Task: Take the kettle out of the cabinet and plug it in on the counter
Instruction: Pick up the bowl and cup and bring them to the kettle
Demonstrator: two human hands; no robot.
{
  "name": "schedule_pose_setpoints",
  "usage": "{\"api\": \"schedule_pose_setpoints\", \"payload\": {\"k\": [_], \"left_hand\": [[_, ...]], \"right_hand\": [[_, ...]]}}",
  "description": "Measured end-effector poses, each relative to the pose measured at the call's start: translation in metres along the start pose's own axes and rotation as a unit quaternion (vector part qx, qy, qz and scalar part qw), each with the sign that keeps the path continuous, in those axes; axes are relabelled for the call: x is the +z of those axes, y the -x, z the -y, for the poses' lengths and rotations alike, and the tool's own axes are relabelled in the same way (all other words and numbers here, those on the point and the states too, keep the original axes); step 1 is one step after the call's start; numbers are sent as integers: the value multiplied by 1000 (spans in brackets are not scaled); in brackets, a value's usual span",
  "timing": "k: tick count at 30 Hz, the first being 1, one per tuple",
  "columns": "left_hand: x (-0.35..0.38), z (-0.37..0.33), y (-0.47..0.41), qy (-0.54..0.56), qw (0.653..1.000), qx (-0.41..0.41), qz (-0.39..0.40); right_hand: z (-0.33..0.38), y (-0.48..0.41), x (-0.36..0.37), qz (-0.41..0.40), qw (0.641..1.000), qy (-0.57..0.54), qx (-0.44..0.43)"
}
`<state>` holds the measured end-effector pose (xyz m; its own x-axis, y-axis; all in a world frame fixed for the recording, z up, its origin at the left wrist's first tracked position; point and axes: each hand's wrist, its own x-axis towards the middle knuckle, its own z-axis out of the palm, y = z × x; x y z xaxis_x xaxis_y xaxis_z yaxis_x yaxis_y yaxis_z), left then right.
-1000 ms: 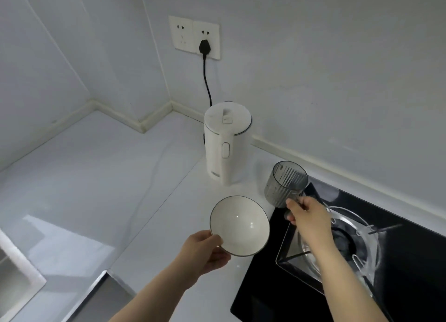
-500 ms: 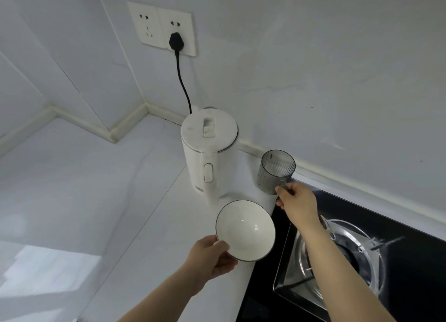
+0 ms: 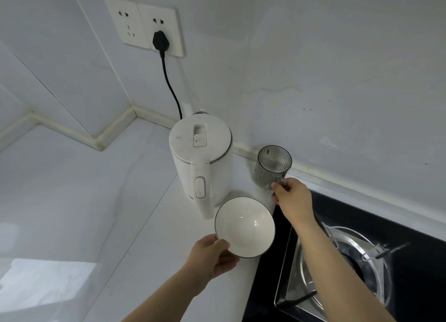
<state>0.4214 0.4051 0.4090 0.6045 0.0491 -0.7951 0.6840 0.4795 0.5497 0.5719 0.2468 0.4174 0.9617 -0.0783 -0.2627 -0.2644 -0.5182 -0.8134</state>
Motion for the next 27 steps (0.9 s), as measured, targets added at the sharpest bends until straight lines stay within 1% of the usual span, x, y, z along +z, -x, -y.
{"api": "schedule_pose_setpoints", "payload": {"k": [6, 9, 13, 20, 22, 27], "left_hand": [[3, -2, -7, -3, 1000, 7, 2], [2, -2, -12, -17, 1000, 10, -6], [3, -2, -13, 3, 1000, 3, -3], [6, 1, -10, 21, 1000, 2, -19], [8, 2, -5, 10, 1000, 2, -22], [8, 4, 6, 3, 1000, 19, -25]], "right_hand": [[-3, -4, 1, 2, 1000, 7, 5], [-7, -5, 2, 6, 1000, -11, 9], [-10, -2, 0, 12, 1000, -25, 13], [-20, 17, -8, 12, 999, -16, 26], [-20, 25, -12, 8, 999, -25, 36], [-23, 44, -16, 6, 998, -52, 29]]}}
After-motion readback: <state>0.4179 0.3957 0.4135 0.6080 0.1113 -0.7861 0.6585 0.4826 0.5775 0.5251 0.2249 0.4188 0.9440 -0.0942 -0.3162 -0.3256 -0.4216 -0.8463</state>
